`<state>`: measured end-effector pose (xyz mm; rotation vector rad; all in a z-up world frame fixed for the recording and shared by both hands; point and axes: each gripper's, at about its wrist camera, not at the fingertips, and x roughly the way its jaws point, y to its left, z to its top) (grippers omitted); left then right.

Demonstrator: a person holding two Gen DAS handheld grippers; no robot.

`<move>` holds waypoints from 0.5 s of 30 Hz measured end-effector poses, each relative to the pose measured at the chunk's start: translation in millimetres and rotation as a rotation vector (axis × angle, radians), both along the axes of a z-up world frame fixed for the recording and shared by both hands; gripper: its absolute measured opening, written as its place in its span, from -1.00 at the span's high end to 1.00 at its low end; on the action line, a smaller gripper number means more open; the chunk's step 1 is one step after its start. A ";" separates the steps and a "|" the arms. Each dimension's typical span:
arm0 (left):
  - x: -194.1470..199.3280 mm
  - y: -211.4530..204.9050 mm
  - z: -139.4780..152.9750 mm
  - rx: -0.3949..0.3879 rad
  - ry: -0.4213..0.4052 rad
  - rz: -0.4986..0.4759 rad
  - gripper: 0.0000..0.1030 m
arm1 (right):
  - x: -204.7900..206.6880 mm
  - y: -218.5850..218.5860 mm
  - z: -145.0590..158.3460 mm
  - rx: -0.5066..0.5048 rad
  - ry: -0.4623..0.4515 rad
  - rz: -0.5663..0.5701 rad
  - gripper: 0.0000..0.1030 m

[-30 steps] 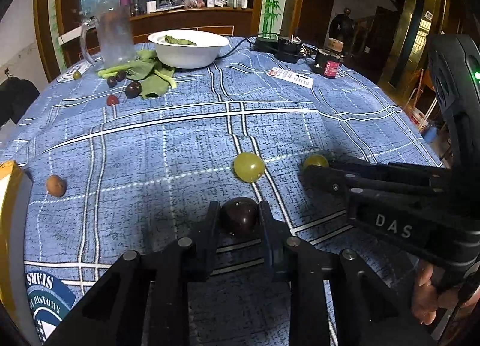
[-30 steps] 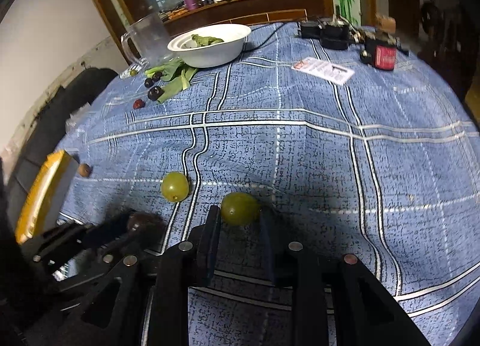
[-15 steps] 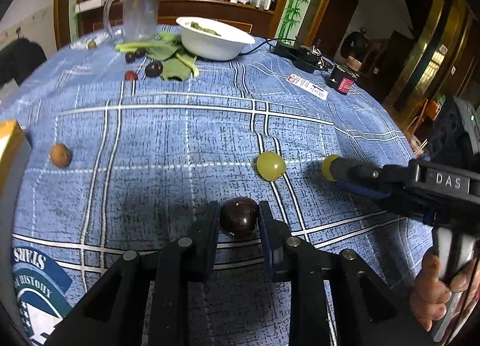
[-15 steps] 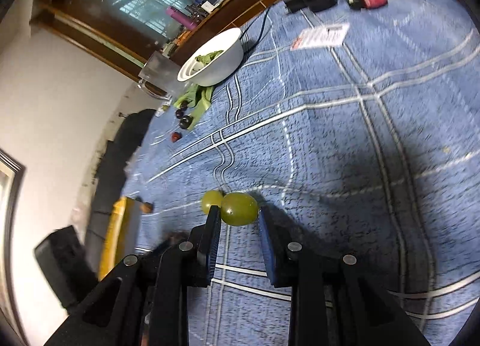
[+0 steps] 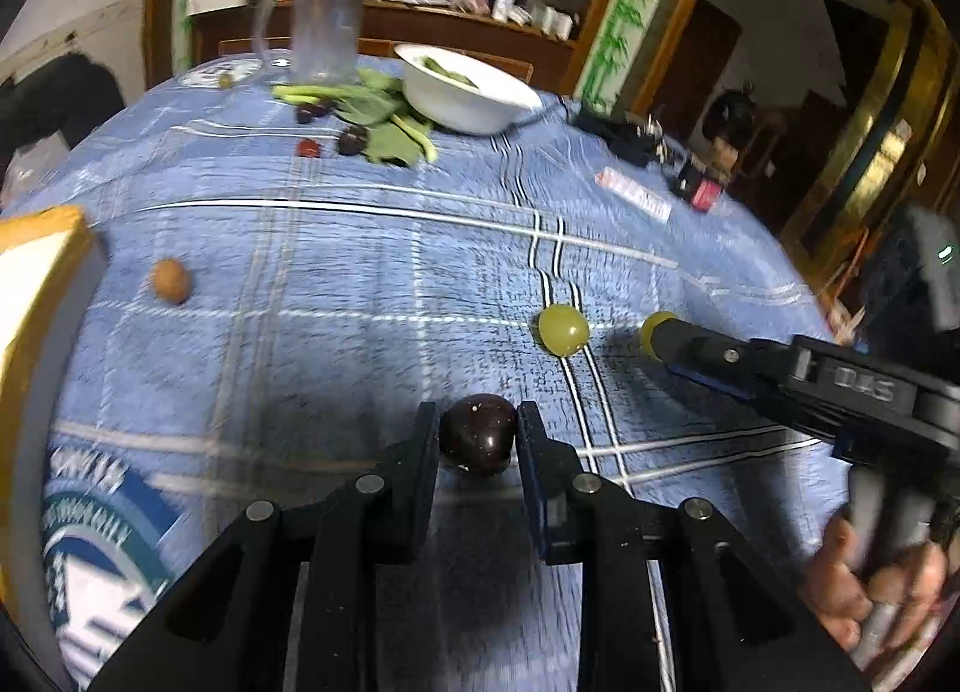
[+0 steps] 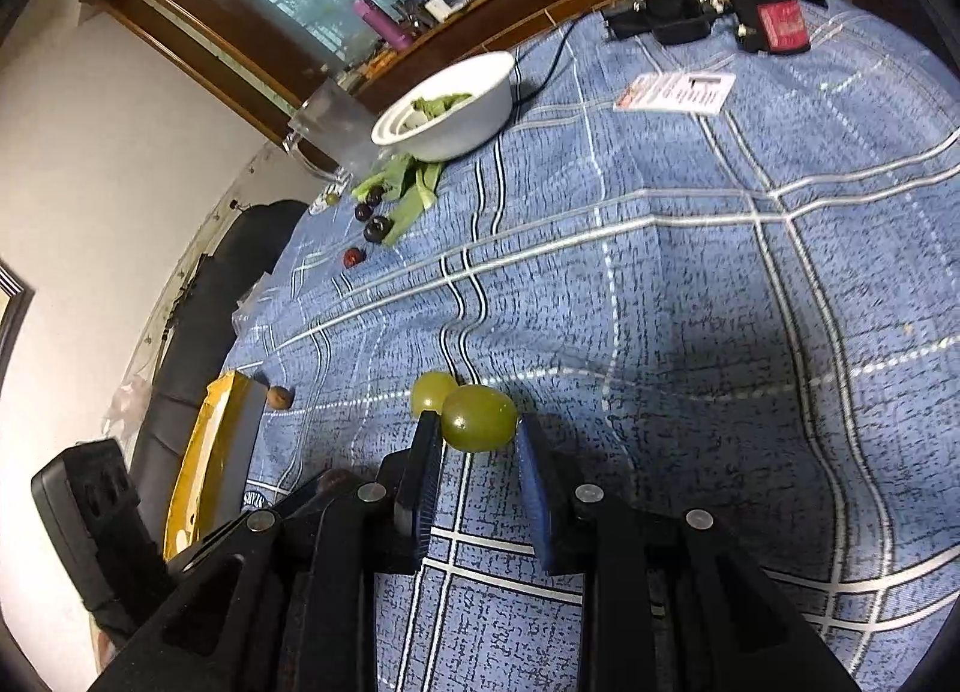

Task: Organize fruits
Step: 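Carry the plum into the tray with the left tool while the right tool drops the grape there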

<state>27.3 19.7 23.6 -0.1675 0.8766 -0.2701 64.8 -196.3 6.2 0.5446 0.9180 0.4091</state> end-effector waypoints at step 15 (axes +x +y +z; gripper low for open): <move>-137.6 195.9 59.3 0.120 -0.136 0.431 0.52 | -52.7 60.4 21.4 -0.251 -0.113 0.030 0.47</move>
